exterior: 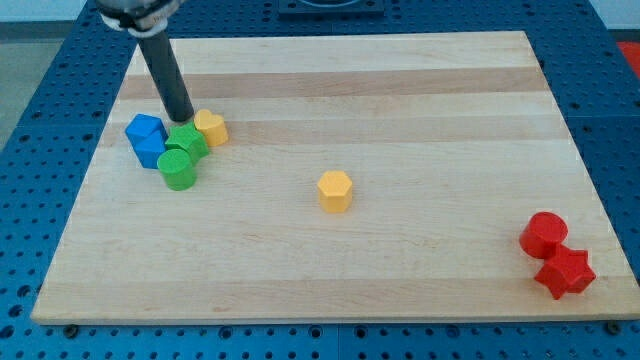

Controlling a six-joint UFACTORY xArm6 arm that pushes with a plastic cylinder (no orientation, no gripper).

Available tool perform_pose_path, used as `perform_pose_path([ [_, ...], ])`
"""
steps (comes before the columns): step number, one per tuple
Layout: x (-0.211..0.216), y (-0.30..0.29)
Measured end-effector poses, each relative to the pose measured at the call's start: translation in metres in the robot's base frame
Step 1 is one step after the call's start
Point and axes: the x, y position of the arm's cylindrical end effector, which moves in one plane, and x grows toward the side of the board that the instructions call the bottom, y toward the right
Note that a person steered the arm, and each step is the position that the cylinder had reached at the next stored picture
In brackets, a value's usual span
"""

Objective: Separate the yellow heart and green star

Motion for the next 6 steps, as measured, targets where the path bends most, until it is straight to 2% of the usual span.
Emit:
perform_pose_path([
  [1, 0.002, 0.000],
  [2, 0.027, 0.024],
  [3, 0.075, 0.074],
  [4, 0.083, 0.077],
  [5, 0.110, 0.089],
  [6, 0.109, 0.082],
])
